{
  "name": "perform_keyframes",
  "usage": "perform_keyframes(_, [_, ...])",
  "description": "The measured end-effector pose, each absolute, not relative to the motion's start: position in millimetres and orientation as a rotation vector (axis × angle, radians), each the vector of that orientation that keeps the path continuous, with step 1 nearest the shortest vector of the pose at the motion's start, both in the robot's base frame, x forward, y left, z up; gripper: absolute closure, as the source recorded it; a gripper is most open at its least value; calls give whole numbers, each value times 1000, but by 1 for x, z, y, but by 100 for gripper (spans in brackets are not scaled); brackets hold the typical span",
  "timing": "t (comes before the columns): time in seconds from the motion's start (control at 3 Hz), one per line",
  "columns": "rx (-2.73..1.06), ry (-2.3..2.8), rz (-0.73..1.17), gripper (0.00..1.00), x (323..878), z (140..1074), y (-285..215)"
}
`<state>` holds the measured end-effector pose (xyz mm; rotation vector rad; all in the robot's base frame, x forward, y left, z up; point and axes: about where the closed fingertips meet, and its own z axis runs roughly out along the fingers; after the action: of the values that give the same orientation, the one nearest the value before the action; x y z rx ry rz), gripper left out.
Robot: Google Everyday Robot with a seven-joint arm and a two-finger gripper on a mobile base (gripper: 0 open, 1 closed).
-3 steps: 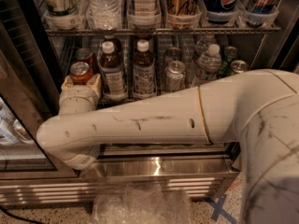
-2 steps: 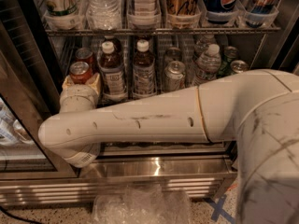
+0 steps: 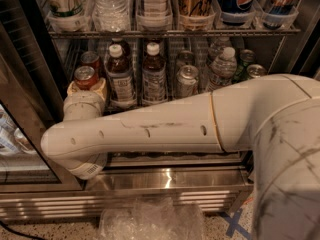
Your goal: Pick coke can from middle shelf of fridge
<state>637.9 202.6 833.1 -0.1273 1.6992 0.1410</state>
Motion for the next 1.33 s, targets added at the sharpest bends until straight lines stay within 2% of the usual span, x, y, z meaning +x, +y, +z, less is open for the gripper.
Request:
perform_keyframes(0.67, [-137, 1611, 140, 100, 637, 867, 197])
perform_keyframes(1.33, [-189, 1445, 222, 100, 599, 937, 209])
